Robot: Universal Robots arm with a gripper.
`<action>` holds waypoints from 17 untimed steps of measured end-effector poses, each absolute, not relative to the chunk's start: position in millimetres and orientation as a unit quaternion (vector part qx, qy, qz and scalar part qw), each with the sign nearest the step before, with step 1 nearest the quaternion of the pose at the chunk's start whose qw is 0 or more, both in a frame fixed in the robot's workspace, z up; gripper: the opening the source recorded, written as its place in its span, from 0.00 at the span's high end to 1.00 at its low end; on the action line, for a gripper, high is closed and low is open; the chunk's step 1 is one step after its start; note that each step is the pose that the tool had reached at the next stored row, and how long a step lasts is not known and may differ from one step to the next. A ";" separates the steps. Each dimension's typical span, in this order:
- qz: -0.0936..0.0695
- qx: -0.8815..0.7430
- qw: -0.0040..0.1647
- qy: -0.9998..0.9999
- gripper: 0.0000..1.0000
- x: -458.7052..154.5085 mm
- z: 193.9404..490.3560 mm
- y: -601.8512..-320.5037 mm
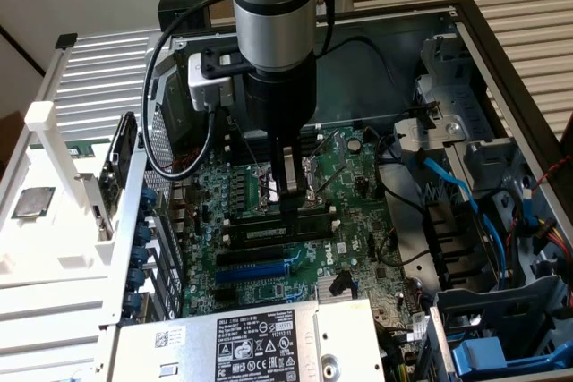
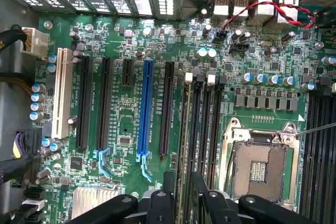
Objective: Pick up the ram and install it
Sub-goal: 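Press down the ram until it locks into place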
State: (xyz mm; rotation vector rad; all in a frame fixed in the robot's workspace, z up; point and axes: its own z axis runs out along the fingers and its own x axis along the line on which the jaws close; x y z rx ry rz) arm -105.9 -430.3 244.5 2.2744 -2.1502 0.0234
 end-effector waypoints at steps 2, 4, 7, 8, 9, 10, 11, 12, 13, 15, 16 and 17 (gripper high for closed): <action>0.007 0.727 0.006 -0.687 0.72 -105.9 244.5 -430.3; 0.007 0.727 0.006 -0.687 0.72 -105.9 244.5 -430.3; 0.007 0.727 0.006 -0.687 0.72 -105.9 244.5 -430.3; 0.007 0.727 0.006 -0.687 0.72 -105.9 244.5 -430.3; 0.007 0.727 0.006 -0.687 0.72 -105.9 244.5 -430.3; 0.007 0.727 0.006 -0.687 0.72 -105.9 244.5 -430.3; 0.007 0.727 0.006 -0.687 0.75 -105.9 244.5 -430.3; 0.007 0.727 0.006 -0.687 0.87 -105.9 244.5 -430.3; 0.007 0.727 0.006 -0.687 0.90 -105.9 244.5 -430.3; 0.007 0.727 0.006 -0.687 0.90 -105.9 244.5 -430.3; 0.007 0.727 0.006 -0.687 0.90 -105.9 244.5 -430.3; 0.007 0.727 0.006 -0.687 0.90 -105.9 244.4 -430.3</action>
